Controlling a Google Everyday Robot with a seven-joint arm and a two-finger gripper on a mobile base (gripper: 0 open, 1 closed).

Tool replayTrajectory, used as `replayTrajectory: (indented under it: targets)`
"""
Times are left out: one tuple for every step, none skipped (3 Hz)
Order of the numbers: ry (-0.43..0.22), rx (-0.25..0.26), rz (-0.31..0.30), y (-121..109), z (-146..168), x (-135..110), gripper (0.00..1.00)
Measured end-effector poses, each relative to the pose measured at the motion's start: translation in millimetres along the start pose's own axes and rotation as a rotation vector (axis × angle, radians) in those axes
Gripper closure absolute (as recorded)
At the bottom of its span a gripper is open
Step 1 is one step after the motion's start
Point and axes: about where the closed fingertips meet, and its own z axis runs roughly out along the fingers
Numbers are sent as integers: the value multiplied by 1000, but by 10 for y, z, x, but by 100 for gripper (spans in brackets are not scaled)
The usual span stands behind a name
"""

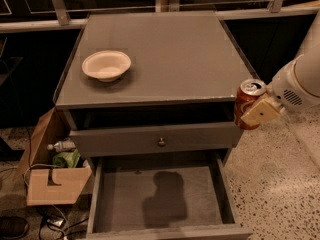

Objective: Place coke can into middle drawer

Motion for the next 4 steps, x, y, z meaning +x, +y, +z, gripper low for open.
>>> replayTrajectory:
  targets:
    - [0, 0, 0, 2, -1, 1, 100]
    - [32, -38, 46, 202, 156, 205, 100]
    - [58, -85, 54, 481, 302, 379, 100]
    - [58, -85, 54, 481, 302, 379, 100]
